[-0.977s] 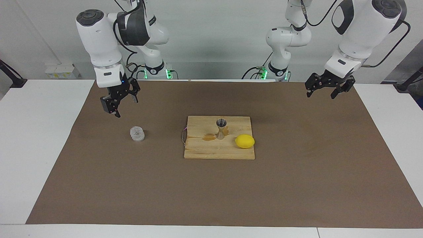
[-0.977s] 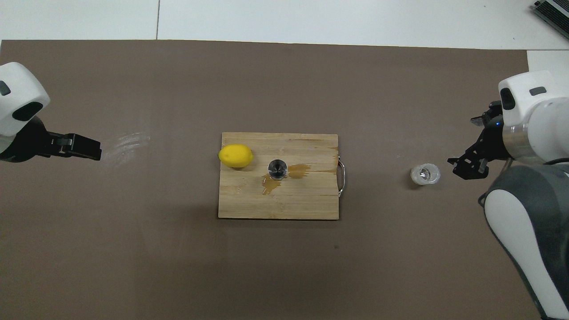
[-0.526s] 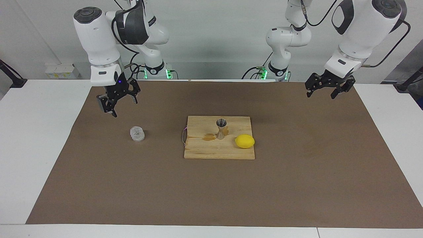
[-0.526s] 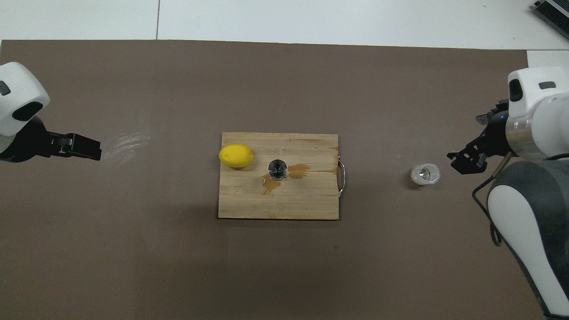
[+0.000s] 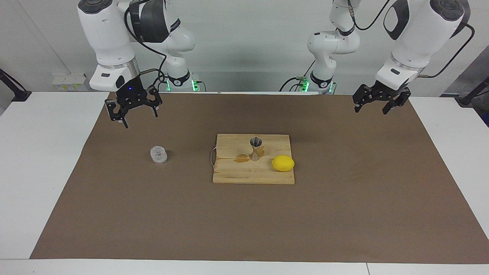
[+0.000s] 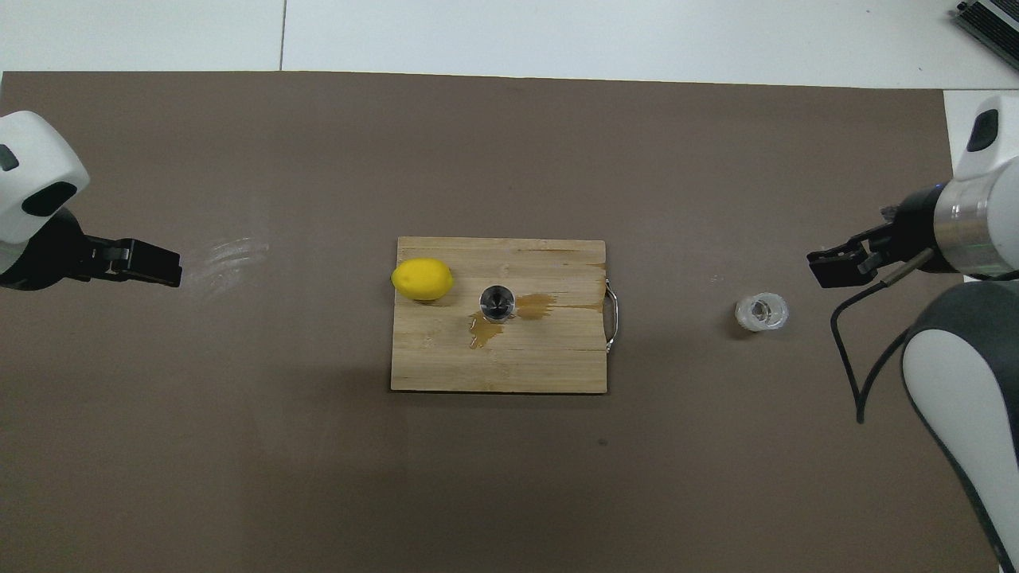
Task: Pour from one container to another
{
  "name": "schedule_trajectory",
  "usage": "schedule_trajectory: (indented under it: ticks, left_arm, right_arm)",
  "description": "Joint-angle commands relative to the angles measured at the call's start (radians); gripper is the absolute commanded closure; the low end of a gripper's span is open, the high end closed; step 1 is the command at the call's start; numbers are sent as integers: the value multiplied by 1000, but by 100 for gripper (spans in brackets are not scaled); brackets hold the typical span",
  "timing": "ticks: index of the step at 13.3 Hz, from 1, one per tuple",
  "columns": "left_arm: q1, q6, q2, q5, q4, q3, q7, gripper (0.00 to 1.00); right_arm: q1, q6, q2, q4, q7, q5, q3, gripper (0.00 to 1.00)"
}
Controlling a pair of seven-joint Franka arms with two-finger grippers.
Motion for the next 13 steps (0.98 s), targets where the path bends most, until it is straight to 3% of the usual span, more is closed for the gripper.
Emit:
schedule_trajectory:
  ticks: [1, 4, 9, 13]
  left_arm:
    - [-13, 9, 5, 10, 11, 8, -12, 0]
    - [-13, 9, 5, 10, 11, 8, -12, 0]
    - [-13, 7, 5, 10, 11, 8, -13, 0]
    - [-13, 7, 5, 10, 11, 8, -13, 0]
  right_arm:
    - [-6, -47, 2, 44, 174, -24, 9, 0]
    - [-8, -93, 13, 96, 425, -25, 10, 0]
    - [0, -226, 45, 185, 691, -17, 12, 0]
    - [-12, -301, 63, 215, 716, -33, 12, 0]
